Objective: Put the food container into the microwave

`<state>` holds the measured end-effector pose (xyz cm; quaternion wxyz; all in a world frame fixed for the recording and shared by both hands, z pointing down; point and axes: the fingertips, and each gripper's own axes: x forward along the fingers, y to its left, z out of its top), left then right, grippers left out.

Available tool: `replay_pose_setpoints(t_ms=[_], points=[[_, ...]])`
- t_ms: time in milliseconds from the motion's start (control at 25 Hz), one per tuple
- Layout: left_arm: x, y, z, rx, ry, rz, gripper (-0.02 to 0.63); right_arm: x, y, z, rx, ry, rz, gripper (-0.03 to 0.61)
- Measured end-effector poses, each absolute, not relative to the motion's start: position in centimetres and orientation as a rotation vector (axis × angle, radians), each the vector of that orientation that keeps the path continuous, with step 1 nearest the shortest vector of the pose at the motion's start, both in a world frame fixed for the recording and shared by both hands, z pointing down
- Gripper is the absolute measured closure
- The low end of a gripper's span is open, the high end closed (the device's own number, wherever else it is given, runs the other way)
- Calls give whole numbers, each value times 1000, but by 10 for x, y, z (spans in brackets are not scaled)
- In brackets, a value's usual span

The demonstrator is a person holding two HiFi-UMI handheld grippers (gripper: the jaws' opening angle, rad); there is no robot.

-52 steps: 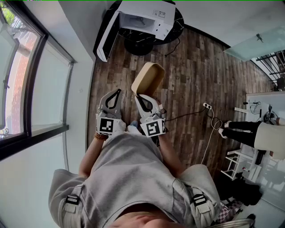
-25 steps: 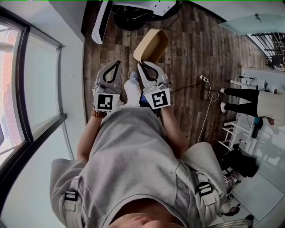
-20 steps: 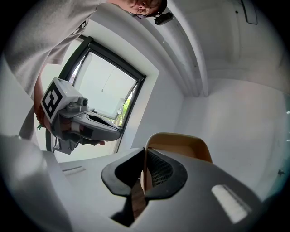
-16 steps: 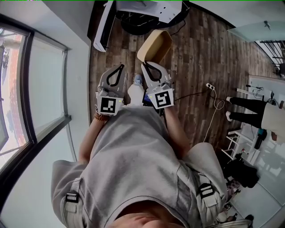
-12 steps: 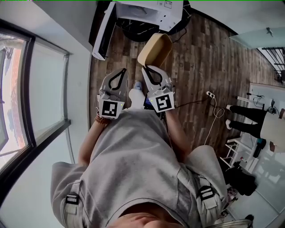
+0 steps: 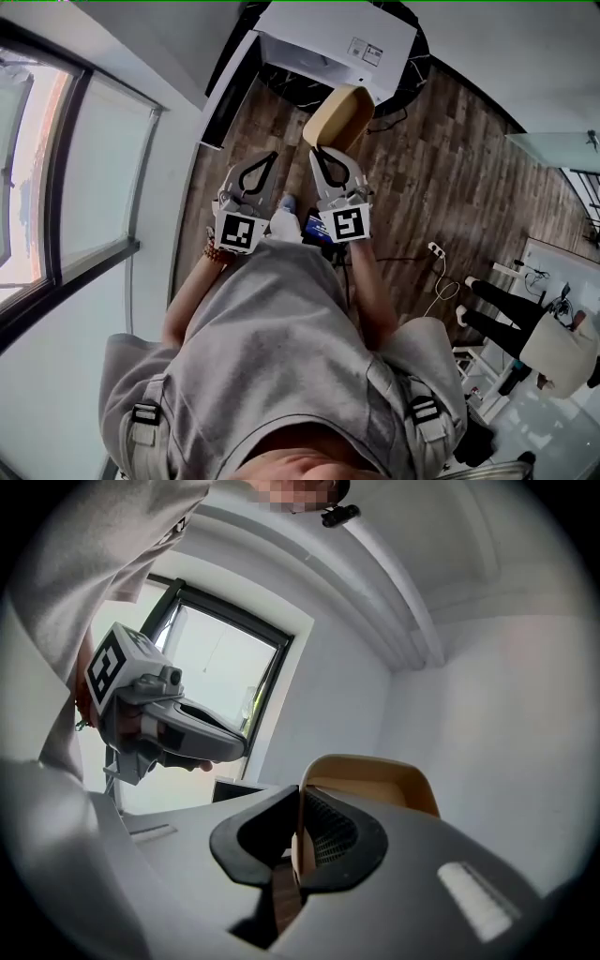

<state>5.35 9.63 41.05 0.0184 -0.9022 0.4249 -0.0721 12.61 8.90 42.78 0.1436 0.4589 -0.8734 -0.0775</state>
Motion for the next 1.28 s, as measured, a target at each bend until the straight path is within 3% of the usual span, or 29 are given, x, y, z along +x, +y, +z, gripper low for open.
replay_pose_setpoints(t_ms=[320,640,1280], points=[[55,47,422,-2800,1353,-263,615,130,37,431,1258,-2516,-295,543],[51,-32,398,-2777,1264,-59,615,105,-15,415,1236,-2423,-356,545],[58,-72,397,-2796,1121,33,615,110,-56,397,1279,-2369,-448,545]])
